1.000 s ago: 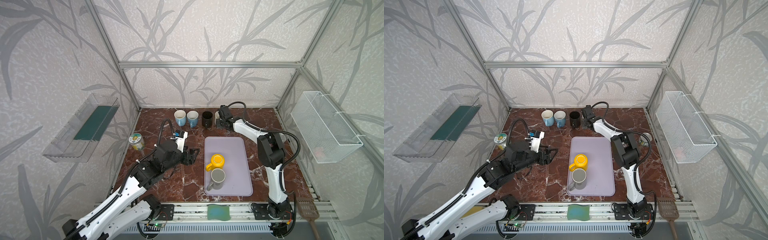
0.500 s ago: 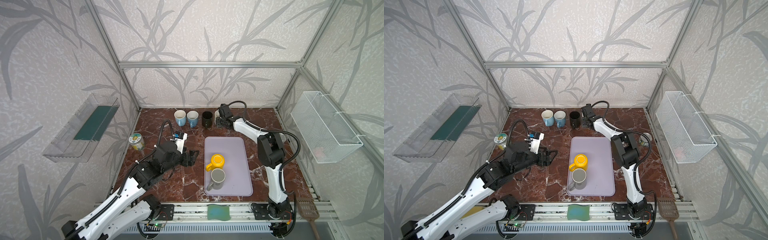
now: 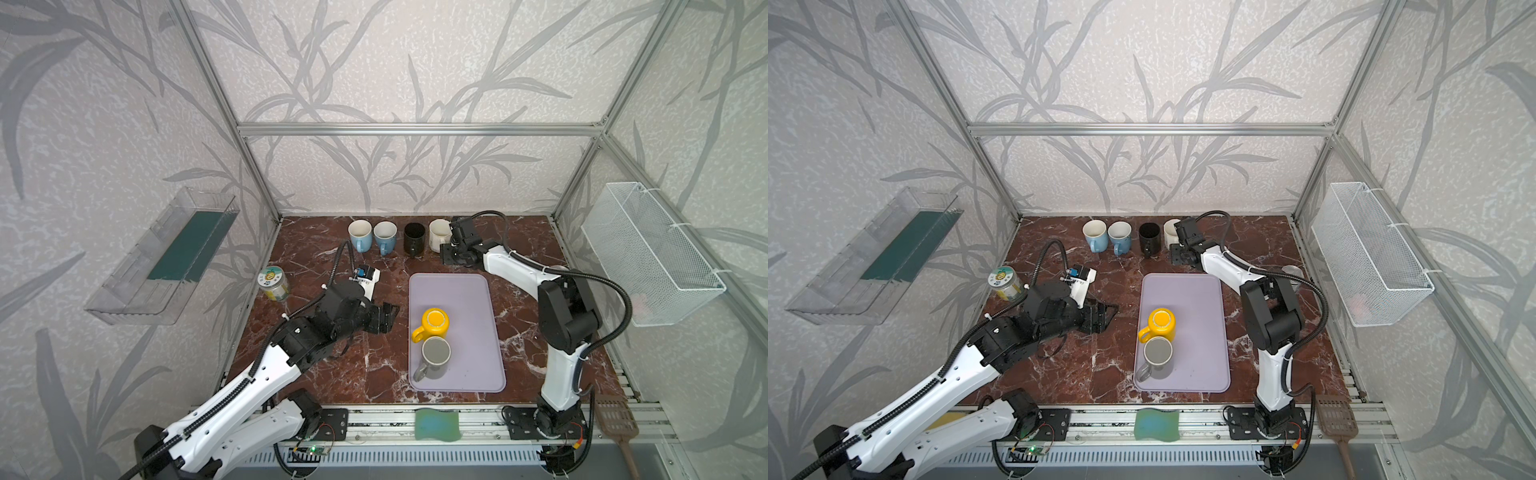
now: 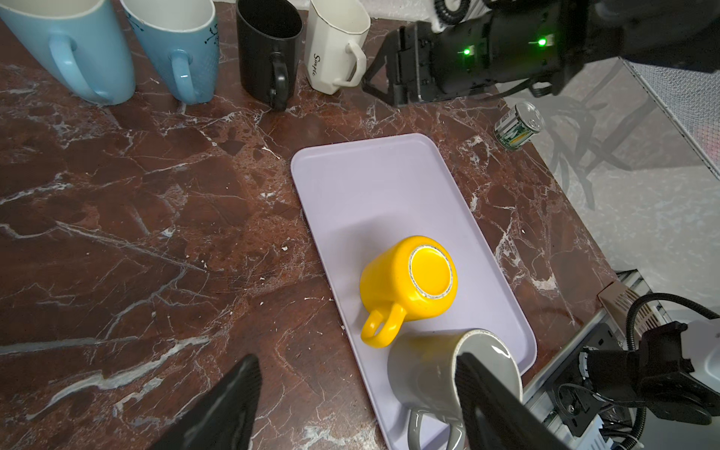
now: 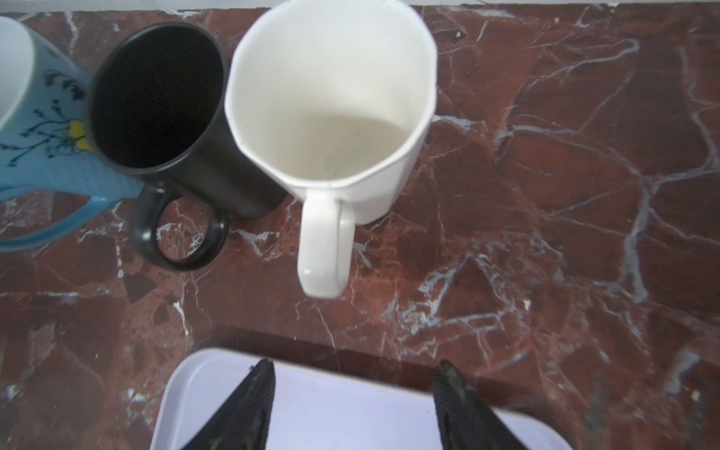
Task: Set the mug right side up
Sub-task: 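Move the right gripper over the yellow mug while the left moves over the grey mug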
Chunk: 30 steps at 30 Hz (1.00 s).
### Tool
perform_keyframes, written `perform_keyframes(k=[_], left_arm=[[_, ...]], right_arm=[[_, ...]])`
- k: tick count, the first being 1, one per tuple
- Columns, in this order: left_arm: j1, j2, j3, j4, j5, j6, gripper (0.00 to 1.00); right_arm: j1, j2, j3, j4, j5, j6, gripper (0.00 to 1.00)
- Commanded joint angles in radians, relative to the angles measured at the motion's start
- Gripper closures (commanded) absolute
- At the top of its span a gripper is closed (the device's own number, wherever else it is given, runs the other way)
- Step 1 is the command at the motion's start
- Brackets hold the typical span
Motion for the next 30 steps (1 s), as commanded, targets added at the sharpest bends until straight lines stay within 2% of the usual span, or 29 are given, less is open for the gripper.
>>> perform_keyframes(k=[1, 6, 13, 17, 20, 30], left_arm=[[0.003, -0.011, -0.037, 0.036, 0.002, 0.012, 0.2], [0.002, -0.009, -0.083, 0.083, 0.024, 0.019, 0.21], [-0.002, -0.008, -0.098, 0.097, 0.126, 0.0, 0.24], [-0.014, -0.007, -0.093, 0.081, 0.141, -0.016, 0.24], [-0.029, -0.008, -0.084, 0.05, 0.133, -0.025, 0.24], [-0.122, -0.016, -0.075, 0.003, 0.063, -0.046, 0.24]], right_arm=[[-0.003, -0.13, -0.081, 0.043, -0.062, -0.024, 0.34], [0.005, -0.295, -0.263, 0.089, -0.144, -0.014, 0.34], [0.02, -0.481, -0.451, 0.11, -0.154, 0.019, 0.34], [0.027, -0.567, -0.554, 0.163, -0.175, 0.07, 0.34], [0.033, -0.593, -0.605, 0.198, -0.202, 0.098, 0.34], [0.041, -0.643, -0.633, 0.17, -0.202, 0.092, 0.34]])
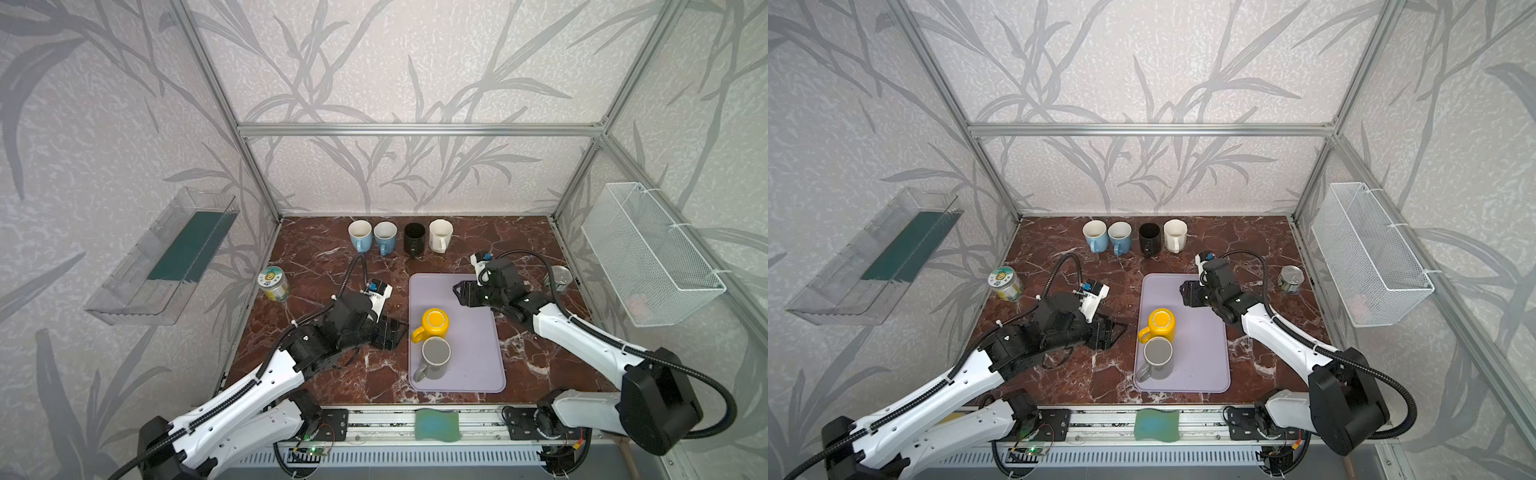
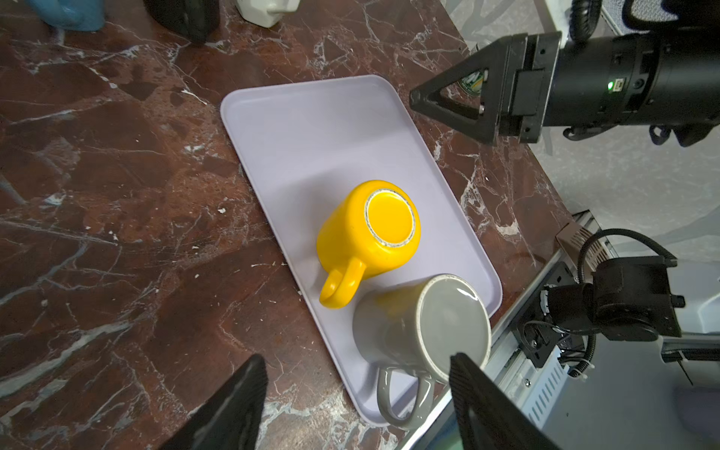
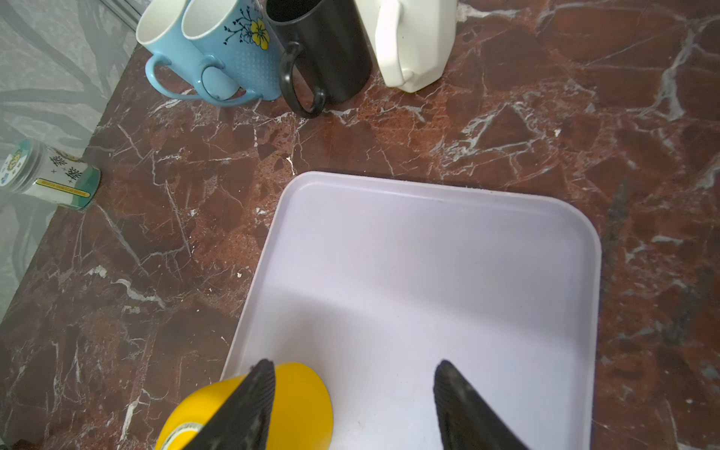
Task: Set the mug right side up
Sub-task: 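Move the right gripper over the yellow mug while the left moves over the grey mug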
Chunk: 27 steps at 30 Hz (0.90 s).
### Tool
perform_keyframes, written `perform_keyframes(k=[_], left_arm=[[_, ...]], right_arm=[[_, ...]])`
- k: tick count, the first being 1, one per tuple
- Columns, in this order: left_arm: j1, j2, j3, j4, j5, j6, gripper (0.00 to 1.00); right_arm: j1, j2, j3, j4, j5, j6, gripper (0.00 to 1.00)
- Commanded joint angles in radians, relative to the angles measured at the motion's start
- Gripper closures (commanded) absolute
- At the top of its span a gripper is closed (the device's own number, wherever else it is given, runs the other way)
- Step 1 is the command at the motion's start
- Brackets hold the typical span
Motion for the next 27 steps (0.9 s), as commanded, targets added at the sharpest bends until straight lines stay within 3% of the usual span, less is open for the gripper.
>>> perform_keyframes(k=[1, 14, 24, 27], left_arm=[[-0.033, -0.004, 0.02, -0.042, -0.042, -0.01, 0.24], [-0.123, 0.072, 0.063, -0.108, -0.082, -0.023, 0.25], [-0.234, 0.053, 0.049, -0.175, -0.216, -0.073, 0.26], [-0.303, 0.052, 0.054, -0.192, -0.267, -0.093, 0.26]], right_arm=[[0.006, -0.052, -0.015, 0.01, 0.0, 0.008, 0.34], [0.006, -0.148, -0.083, -0.006, 0.011, 0.035, 0.34], [0.006, -0.186, -0.107, -0.036, 0.03, 0.039, 0.34], [0.005, -0.198, -0.126, -0.027, 0.034, 0.046, 0.34]])
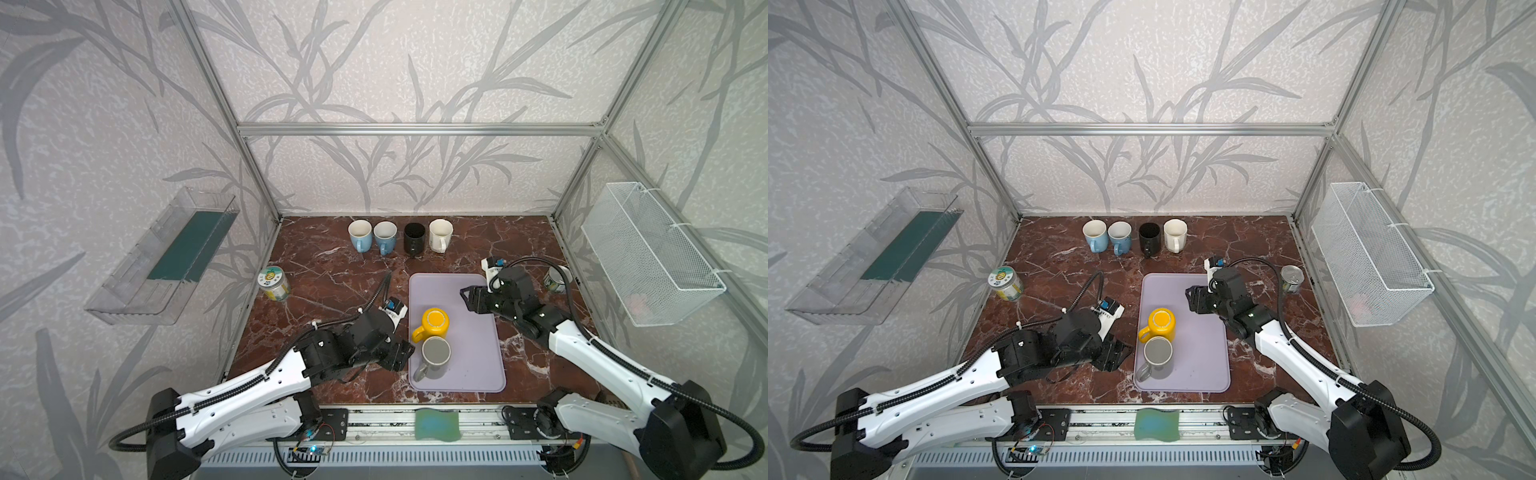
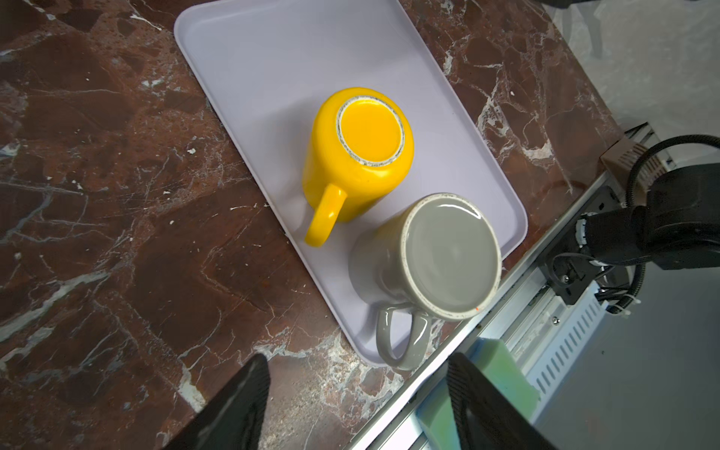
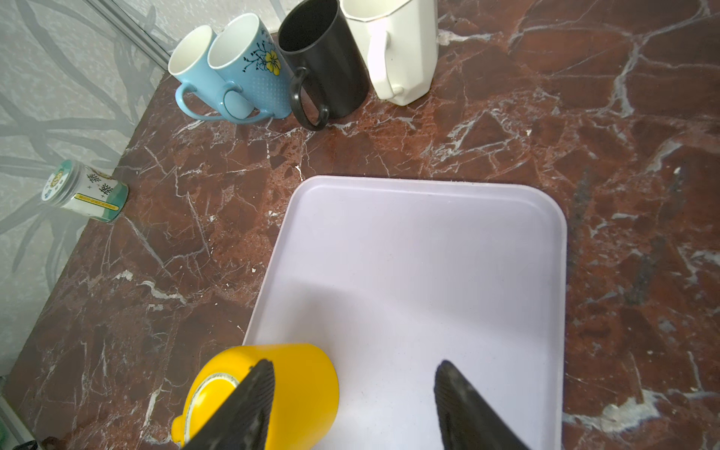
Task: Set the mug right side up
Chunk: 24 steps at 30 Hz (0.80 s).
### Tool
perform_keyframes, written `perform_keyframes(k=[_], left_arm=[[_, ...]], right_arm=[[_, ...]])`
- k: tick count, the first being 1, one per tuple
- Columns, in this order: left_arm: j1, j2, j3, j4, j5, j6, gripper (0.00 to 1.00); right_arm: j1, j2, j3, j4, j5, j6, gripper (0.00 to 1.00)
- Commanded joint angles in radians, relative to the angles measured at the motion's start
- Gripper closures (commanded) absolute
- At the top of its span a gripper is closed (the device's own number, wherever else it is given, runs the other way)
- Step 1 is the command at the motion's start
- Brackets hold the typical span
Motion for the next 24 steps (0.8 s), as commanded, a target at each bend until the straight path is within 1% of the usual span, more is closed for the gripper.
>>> perform_keyframes(k=[1, 4, 8, 12, 16, 19, 24], left_arm=[[-0.064, -0.014, 0.014, -0.048, -0.1, -0.046, 0.26], [-0.108, -0.01, 0.0, -0.053, -0.13, -0.06, 0.27], [-0.161, 0.031, 0.015, -0.073, -0.155, -0.061, 0.27], [-0.212, 0.091, 0.037, -0.08, -0.175, -0.064, 0.29], [-0.26, 0.159, 0.051, -0.054, -0.21, -0.069, 0.3], [-0.277, 0.213, 0.063, -0.023, -0.217, -0.074, 0.3], [-0.289, 0.3, 0.103, -0.025, -0.215, -0.075, 0.31]], right_arm=[[0.005, -0.028, -0.022, -0.018, 0.015, 0.01, 0.34], [0.005, -0.047, -0.032, -0.034, 0.029, 0.007, 0.34], [0.005, -0.078, -0.052, -0.026, 0.052, 0.015, 0.34], [0.005, -0.089, -0.056, -0.028, 0.051, 0.022, 0.34], [0.004, -0.08, -0.064, -0.004, 0.027, 0.039, 0.34], [0.006, -0.062, -0.063, 0.003, 0.014, 0.042, 0.34], [0.006, -0.053, -0.057, 0.002, 0.008, 0.042, 0.34]])
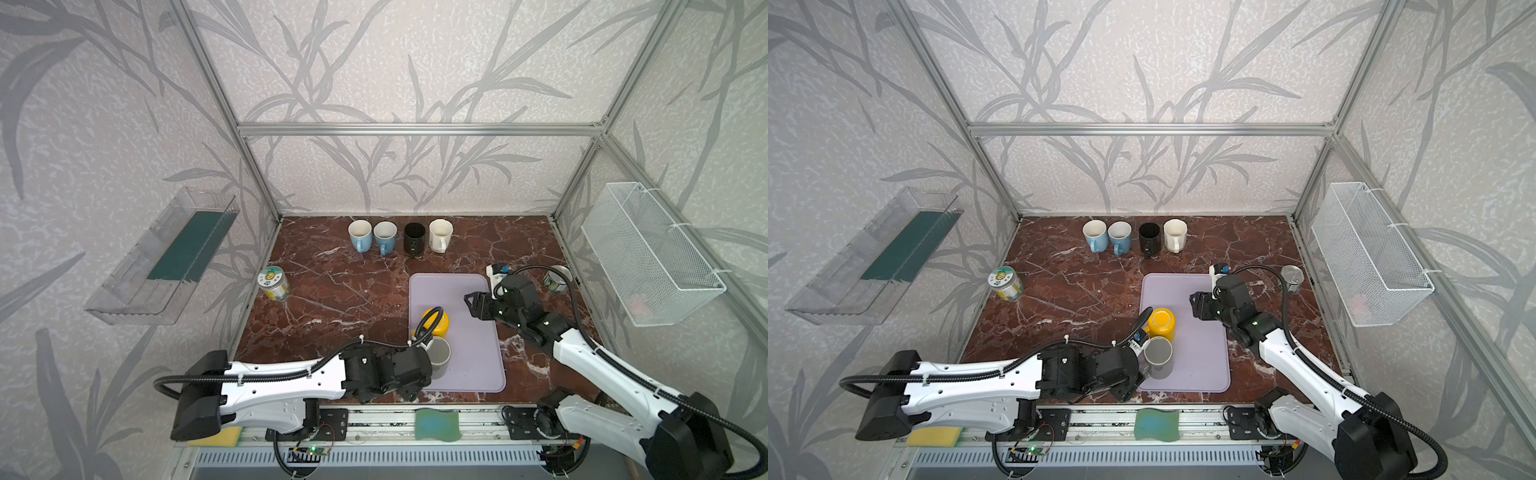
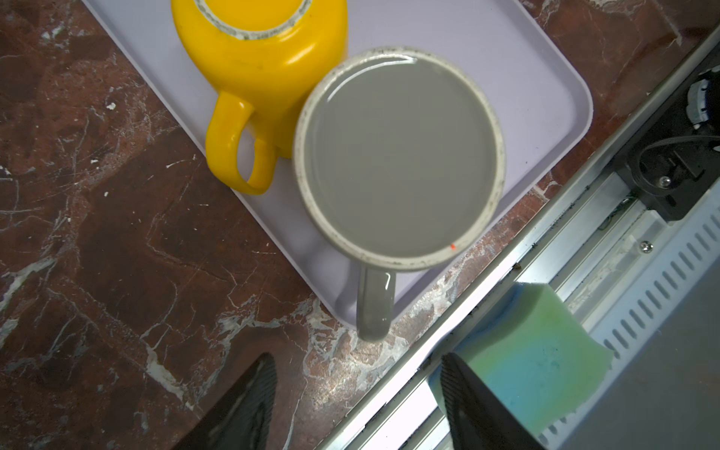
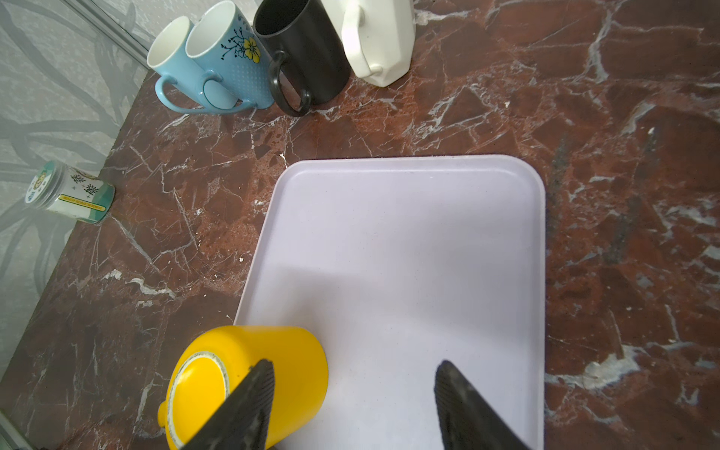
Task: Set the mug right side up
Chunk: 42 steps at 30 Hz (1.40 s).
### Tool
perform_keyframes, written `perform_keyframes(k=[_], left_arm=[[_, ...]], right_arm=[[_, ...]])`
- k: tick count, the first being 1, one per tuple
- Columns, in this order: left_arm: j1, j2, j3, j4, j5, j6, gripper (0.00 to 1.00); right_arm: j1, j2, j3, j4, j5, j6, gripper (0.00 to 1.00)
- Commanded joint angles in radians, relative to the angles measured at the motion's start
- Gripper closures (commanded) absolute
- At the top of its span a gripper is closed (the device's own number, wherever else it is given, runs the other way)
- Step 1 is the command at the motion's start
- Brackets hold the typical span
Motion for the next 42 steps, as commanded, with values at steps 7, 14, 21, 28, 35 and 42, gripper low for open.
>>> perform_keyframes(k=[7, 14, 21, 28, 35, 42], left_arm=[[-0.008, 0.111, 0.089, -0.003, -0.04, 0.008, 0.33], [-0.008, 0.173, 0.107, -0.005, -0.042, 0.014, 0.38], [-0.007, 0.233, 0.147, -0.032, -0.071, 0.039, 0.43], [-0.002, 0.297, 0.202, -0.084, -0.063, 0.069, 0.48], [0.001, 0.331, 0.239, -0.121, -0.046, 0.074, 0.49], [0.001, 0.335, 0.247, -0.127, -0.041, 0.078, 0.51]], right_arm=[[0.005, 0.007, -0.006, 0.028, -0.01, 0.011, 0.34], [0.005, 0.0, -0.007, 0.023, -0.008, 0.012, 0.34], [0.005, 0.001, -0.01, 0.028, -0.009, 0.016, 0.34], [0.004, -0.019, -0.014, 0.014, 0.012, 0.011, 0.34], [0.005, -0.02, -0.013, 0.011, 0.017, 0.005, 0.34], [0.004, -0.023, -0.019, 0.014, 0.012, 0.008, 0.34]])
